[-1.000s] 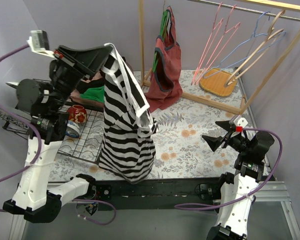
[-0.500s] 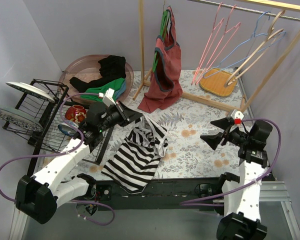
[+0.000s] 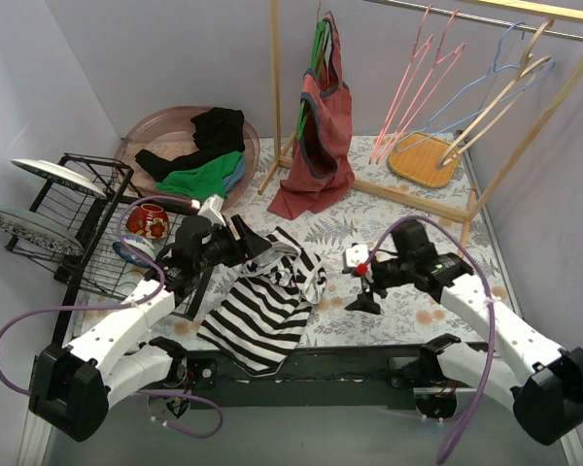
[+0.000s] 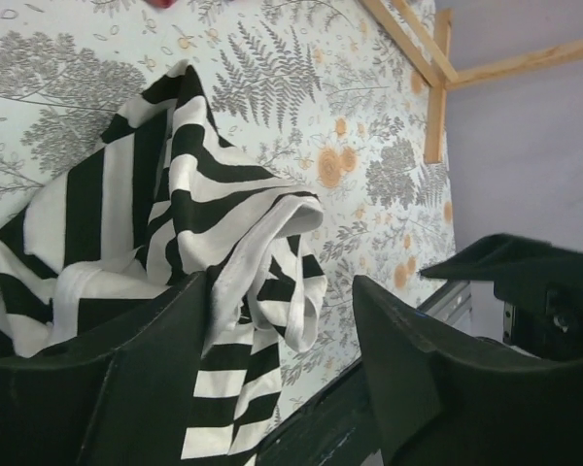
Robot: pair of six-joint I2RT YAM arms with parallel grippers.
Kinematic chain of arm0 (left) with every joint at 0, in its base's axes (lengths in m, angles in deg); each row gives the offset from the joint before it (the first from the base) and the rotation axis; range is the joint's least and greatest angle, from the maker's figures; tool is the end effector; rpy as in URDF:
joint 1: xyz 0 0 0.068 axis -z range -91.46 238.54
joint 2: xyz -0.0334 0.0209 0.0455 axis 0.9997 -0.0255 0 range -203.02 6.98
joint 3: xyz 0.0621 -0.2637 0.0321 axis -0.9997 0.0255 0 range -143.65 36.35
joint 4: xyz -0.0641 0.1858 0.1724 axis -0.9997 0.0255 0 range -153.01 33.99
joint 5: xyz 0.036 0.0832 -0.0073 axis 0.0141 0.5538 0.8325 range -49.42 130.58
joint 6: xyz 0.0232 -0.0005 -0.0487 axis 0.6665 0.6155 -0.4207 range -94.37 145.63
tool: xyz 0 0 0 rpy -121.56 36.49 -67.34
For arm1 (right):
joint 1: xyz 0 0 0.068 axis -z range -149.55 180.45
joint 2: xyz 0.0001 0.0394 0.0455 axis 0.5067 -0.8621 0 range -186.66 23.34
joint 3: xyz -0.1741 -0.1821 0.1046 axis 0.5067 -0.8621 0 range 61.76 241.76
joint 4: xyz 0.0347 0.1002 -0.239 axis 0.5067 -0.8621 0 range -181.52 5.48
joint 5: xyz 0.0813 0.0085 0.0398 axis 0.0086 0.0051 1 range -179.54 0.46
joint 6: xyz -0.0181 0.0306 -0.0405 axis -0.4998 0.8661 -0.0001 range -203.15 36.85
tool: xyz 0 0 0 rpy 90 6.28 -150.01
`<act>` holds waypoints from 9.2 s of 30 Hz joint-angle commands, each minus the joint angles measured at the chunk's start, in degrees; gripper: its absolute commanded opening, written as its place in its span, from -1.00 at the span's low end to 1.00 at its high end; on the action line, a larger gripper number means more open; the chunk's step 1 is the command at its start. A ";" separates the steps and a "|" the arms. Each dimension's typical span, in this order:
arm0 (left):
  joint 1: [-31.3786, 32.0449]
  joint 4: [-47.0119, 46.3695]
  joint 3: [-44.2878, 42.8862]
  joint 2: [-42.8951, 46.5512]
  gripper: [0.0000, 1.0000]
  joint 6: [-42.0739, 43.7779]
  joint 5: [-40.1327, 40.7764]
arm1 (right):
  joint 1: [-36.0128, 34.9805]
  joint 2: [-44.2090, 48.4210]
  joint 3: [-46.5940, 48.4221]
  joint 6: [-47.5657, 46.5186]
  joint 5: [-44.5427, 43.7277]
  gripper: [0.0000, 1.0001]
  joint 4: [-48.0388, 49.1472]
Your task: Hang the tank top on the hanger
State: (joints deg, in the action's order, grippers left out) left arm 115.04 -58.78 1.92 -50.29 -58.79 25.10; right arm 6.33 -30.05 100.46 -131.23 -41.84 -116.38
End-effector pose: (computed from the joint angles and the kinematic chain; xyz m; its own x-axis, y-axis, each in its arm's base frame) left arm 0.1953 -0.1079 0.2464 -0.6793 -0.7330 0.0344 -0.3429 0.2757 -0.8980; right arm 0.1556 0.0985 0.2502 0.1075 -0.5006 -0.8590 -0.9869 0.0507 -0.1531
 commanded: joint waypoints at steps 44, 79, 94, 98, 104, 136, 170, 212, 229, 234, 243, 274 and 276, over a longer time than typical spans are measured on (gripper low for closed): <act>0.13 13.70 4.12 1.56 0.27 -4.88 9.68 | -16.15 -13.08 12.11 8.09 -12.68 -0.97 2.08; 0.13 26.10 -36.26 3.05 -1.00 15.87 -16.32 | 16.56 11.19 34.12 4.92 -14.48 -0.90 -17.37; 0.13 9.66 -2.92 -6.17 -0.91 10.86 -18.27 | 16.65 14.55 0.86 5.18 -22.73 -0.74 -7.88; 0.04 8.52 -3.97 -8.73 -0.54 11.47 -17.30 | 16.65 9.81 0.68 8.78 -23.27 -0.34 -3.49; 0.13 12.37 -10.29 -6.98 0.16 16.39 -16.16 | 16.74 9.43 3.40 11.42 -26.26 0.47 -2.51; 15.94 21.70 -97.27 -54.50 0.16 20.70 3.35 | 31.76 10.14 -2.22 12.74 7.32 0.63 3.38; 26.67 8.52 -100.04 -64.01 -1.00 44.26 31.66 | 35.72 12.69 -1.87 12.48 10.13 0.64 1.71; 26.67 -17.41 -77.37 -51.45 -1.00 42.15 36.76 | 37.30 12.69 -1.78 11.78 10.83 0.65 0.92; 26.67 -28.73 -68.58 -48.28 -1.00 43.64 36.05 | 37.39 12.52 -1.78 11.69 10.92 0.65 0.83; 26.67 -31.91 -66.73 -48.63 -1.00 44.61 35.96 | 37.48 12.43 -1.87 11.60 10.83 0.65 0.83; 26.67 -36.75 -64.44 -48.28 -1.00 45.84 35.35 | 37.39 12.25 -1.78 11.51 10.92 0.65 0.74; 26.67 -36.31 -52.85 -38.62 -1.00 49.00 31.40 | 37.48 11.90 -1.61 7.21 12.50 0.66 -2.15; 26.67 -35.35 -47.95 -34.58 -1.00 49.18 31.48 | 37.48 11.81 -1.52 4.85 13.73 0.67 -3.12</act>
State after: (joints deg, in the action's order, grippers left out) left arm 141.60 -96.03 -51.92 -92.72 -10.95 57.62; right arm 43.53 -18.25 98.38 -121.96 -31.52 -117.12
